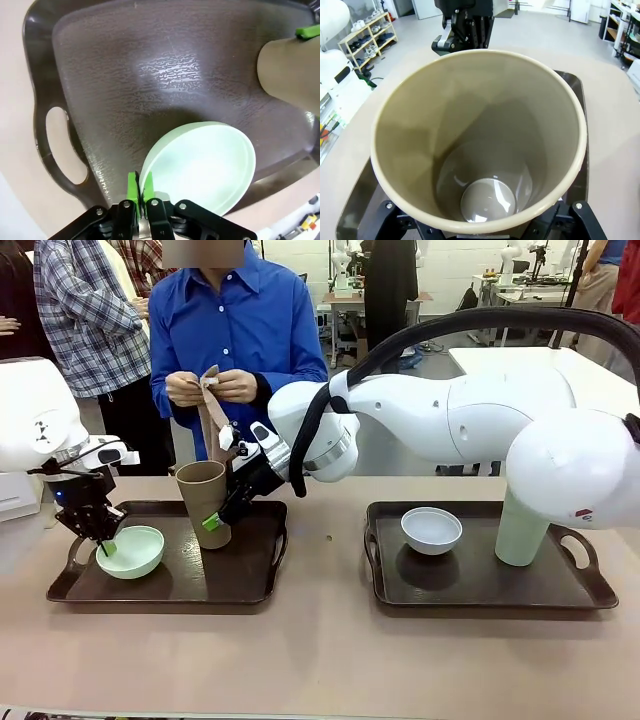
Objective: Set up a tray with a mat and arrange the tableware.
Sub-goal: Pick up the Picnic Bowl and Reusable plastic cup from the Handle tray in front of the human's position and hold them in the air.
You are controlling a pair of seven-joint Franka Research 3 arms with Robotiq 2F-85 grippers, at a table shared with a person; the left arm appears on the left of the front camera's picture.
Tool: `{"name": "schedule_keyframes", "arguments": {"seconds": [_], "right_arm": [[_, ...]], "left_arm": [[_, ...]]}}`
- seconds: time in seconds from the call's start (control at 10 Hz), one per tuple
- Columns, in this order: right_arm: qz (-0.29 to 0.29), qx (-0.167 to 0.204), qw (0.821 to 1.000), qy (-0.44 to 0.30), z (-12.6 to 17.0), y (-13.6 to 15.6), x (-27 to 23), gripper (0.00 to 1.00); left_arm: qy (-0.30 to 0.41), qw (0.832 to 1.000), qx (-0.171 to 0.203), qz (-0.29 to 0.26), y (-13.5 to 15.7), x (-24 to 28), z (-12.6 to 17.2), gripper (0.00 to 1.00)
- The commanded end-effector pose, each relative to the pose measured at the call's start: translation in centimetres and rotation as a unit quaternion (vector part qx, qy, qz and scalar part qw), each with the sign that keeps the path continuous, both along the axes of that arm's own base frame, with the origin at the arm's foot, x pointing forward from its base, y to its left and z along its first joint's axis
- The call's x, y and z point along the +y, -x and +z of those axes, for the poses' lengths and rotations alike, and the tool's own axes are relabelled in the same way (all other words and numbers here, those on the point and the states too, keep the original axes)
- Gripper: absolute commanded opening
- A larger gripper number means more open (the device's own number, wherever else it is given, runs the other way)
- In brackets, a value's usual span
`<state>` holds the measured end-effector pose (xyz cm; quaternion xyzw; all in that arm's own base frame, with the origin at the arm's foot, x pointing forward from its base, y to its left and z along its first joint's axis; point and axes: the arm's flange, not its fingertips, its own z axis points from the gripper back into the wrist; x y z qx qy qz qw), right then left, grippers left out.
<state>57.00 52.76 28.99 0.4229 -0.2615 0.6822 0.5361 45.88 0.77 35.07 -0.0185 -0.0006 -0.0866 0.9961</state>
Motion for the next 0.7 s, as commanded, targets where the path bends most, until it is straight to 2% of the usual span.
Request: {"name": "schedule_keyframes", "arguments": {"seconds": [0.0,0.2,0.3,0.6], "right_arm": [[0.006,-0.008,1.000,0.005,1.0,-0.1,-0.3,0.00],[-0.010,-0.029,0.999,0.021,4.9,1.8,-1.5,0.00],[-0.006,-0.041,0.999,0.031,7.5,3.3,-2.0,0.00],[-0.021,-0.099,0.994,0.046,15.2,6.9,-3.8,0.00]], "left_arm": [[-0.003,1.000,-0.001,0.015,0.4,-0.2,0.1,0.00],[0.035,0.999,-0.013,-0.003,1.0,-0.8,2.8,0.00],[0.042,0.999,-0.030,-0.008,1.5,-1.1,5.0,0.00],[0.028,0.994,-0.099,-0.021,2.6,-2.3,13.4,0.00]]}}
